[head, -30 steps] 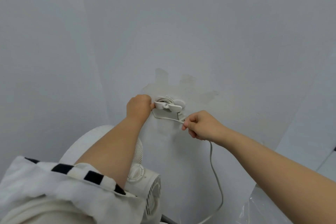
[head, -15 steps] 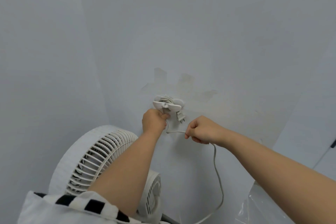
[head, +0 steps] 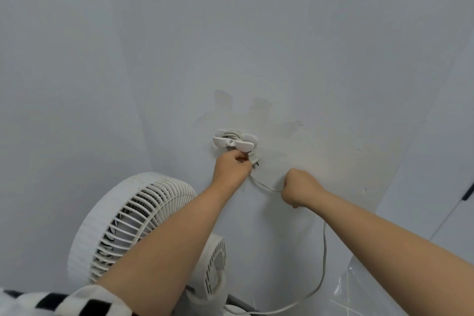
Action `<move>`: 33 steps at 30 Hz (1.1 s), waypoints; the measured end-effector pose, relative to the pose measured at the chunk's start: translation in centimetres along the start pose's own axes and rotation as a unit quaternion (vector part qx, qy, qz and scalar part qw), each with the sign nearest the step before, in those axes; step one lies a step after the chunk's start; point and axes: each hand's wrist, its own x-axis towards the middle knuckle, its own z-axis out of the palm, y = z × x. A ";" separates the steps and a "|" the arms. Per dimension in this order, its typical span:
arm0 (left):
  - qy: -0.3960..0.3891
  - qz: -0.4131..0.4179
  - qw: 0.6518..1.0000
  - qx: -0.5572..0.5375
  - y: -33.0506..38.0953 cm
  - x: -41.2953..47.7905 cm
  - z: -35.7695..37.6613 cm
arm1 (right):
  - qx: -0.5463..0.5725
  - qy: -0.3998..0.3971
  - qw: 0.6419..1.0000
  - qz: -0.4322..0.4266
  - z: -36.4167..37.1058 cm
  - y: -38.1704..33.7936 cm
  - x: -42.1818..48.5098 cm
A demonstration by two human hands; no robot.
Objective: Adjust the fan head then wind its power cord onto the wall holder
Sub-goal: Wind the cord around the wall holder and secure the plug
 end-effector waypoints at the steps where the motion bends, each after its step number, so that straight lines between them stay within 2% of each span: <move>1: -0.003 -0.004 1.000 -0.014 0.1 -0.1 0.0 | -0.005 0.003 1.000 0.002 0.1 0.0 -0.1; 8: -0.032 -0.018 0.999 -0.036 0.0 -0.3 0.2 | -0.045 0.044 0.998 -0.008 -0.2 -0.2 -1.0; 17: -0.033 -0.017 0.991 0.127 -0.3 0.1 -1.9 | -0.142 0.149 0.978 -0.032 -4.5 -0.8 -3.0; 21: -0.023 -0.006 0.978 0.209 0.0 0.3 -2.5 | -0.143 0.235 0.960 -0.054 -6.5 -1.3 -3.8; 28: 0.031 -0.001 0.973 0.229 0.2 -0.3 -2.2 | 0.011 0.382 0.915 -0.129 -8.0 -2.6 -2.9; 33: 0.161 0.157 0.943 0.247 0.8 -0.4 -2.9 | 0.106 0.407 0.895 -0.151 -8.3 -4.1 -2.6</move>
